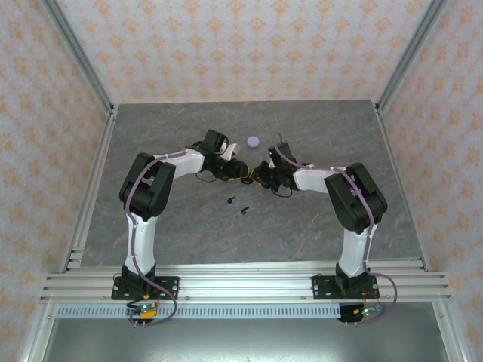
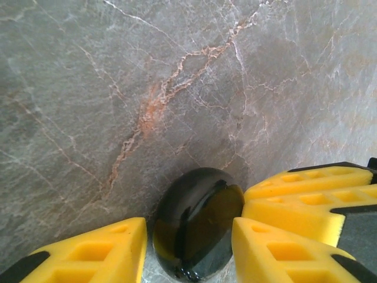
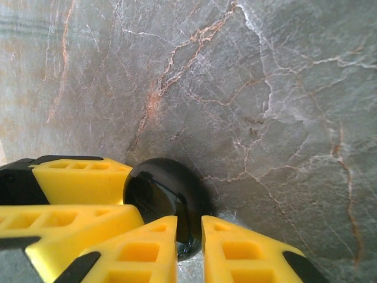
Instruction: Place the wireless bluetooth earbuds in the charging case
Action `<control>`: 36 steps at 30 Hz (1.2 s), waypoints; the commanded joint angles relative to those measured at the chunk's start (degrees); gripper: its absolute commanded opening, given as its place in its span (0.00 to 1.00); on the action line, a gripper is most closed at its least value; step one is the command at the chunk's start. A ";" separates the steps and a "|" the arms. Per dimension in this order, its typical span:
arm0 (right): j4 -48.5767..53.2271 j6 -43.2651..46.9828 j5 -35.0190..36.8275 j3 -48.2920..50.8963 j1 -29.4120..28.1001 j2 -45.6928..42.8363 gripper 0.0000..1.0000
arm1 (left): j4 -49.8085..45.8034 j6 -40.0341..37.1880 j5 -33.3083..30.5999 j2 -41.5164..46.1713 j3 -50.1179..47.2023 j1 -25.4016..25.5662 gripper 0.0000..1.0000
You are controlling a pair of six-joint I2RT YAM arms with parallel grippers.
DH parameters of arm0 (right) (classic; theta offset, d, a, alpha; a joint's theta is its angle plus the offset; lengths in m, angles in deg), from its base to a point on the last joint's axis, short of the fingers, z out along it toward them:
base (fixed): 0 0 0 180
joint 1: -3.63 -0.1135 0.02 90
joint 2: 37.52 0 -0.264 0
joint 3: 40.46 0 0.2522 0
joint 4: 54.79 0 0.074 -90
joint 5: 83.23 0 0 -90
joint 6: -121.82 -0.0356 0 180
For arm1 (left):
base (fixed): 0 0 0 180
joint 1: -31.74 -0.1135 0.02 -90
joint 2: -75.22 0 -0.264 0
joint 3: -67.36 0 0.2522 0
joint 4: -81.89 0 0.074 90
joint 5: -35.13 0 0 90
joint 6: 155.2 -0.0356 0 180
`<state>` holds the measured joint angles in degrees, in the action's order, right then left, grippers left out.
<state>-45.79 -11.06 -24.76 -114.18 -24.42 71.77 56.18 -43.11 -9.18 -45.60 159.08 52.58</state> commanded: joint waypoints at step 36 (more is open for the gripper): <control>3.64 3.67 -0.16 -0.36 0.36 -1.58 0.24 | 8.21 4.83 4.66 2.70 -5.93 0.11 0.21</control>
<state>-44.08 -8.41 -25.04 -114.84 -23.92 71.67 63.90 -38.96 -4.35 -45.31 154.95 51.84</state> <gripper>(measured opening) 0.230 0.222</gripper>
